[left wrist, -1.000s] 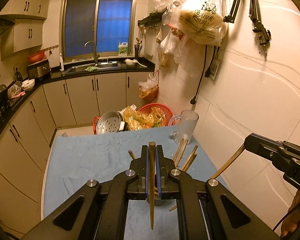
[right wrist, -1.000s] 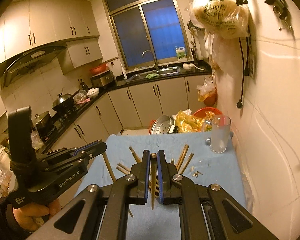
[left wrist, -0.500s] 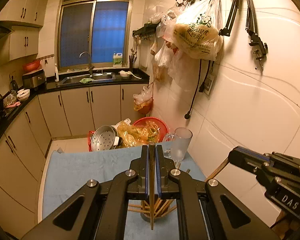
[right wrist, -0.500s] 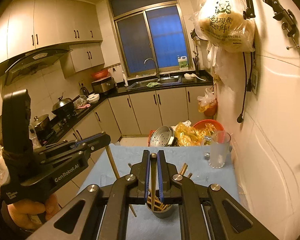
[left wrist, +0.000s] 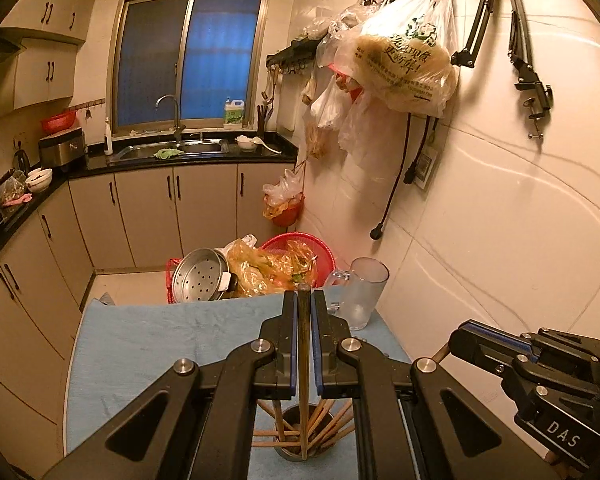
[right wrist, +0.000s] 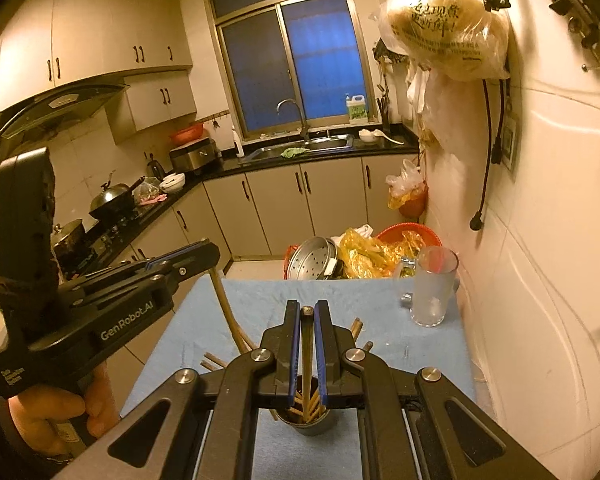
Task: Organize utensils
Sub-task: 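Carry both held chopsticks over the black cup and lower them inside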
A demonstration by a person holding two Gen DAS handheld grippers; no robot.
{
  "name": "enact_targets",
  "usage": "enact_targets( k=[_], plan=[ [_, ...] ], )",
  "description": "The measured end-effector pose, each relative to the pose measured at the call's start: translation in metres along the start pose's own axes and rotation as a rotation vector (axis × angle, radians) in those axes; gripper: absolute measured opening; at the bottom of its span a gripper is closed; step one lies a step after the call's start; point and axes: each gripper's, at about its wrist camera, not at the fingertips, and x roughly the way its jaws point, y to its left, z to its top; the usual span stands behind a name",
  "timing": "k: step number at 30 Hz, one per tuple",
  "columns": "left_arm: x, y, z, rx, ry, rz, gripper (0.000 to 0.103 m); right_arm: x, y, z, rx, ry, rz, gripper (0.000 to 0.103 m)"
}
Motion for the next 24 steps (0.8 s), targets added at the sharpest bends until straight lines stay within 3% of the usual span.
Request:
enact_targets(
  k=[8,24],
  plan=[
    [0.015,0.001,-0.005,0.018,0.005,0.006,0.007,0.015,0.0,-0.002,-0.007,0.02,0.004,0.008],
    [0.048,0.019,-0.043,-0.038,0.108,0.033,0.007,0.051,-0.002,-0.035,-0.017,0.094,-0.017,0.008]
  ],
)
